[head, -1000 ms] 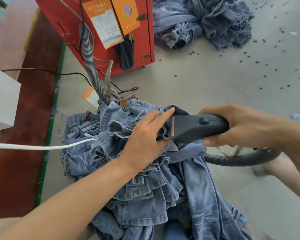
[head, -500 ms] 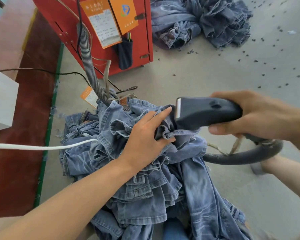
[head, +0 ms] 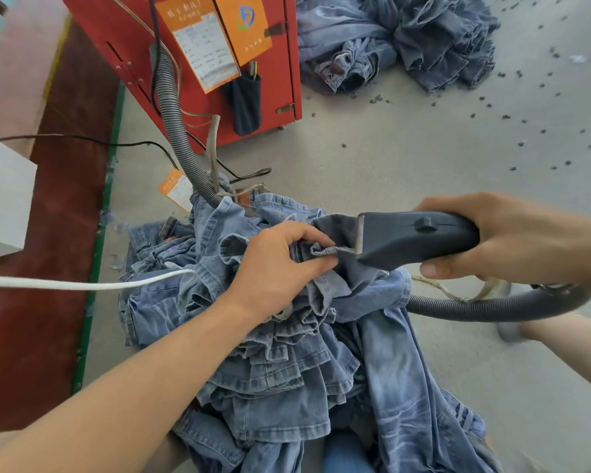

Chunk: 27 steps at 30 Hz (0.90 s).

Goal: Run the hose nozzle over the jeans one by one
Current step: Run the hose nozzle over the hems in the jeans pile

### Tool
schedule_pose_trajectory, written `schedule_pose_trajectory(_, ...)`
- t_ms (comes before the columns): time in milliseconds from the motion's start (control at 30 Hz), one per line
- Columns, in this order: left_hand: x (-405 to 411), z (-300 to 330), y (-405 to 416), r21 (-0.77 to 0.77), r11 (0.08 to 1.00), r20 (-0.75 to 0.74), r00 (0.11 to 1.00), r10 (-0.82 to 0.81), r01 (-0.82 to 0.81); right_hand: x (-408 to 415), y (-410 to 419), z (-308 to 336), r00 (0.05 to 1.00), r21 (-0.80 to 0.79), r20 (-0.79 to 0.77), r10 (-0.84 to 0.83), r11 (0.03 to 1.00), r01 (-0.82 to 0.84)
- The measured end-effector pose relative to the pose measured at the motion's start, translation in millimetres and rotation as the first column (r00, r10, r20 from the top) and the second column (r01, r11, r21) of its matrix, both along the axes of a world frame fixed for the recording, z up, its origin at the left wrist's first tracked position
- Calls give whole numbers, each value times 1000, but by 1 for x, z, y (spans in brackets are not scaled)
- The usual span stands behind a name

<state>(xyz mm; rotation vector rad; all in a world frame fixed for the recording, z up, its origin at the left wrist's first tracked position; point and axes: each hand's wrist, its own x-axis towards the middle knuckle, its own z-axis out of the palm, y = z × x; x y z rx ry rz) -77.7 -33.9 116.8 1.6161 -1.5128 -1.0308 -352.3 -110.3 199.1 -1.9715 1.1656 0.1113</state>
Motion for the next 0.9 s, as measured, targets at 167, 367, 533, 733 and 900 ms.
schedule_pose_trajectory(167,2,2,1,138,987,-96,993,-63,76,20,3,-5,998,40,35,49,998,-50)
schedule_pose_trajectory(367,7,-1,1,487,870,-543,808,228,82,14,-7,-4,904,-55,365,-223,964,260)
schedule_pose_trajectory(533,10,0,-3,570,816,-675,622,398,96,9,3,-16,994,-97,70,-88,991,94)
schedule_pose_trajectory(733,8,-1,-2,596,796,-694,566,445,107,49,11,-39,964,-174,229,-132,969,174)
schedule_pose_trajectory(900,12,-1,-5,599,798,-693,539,478,62,27,-5,-26,913,-74,319,-253,954,290)
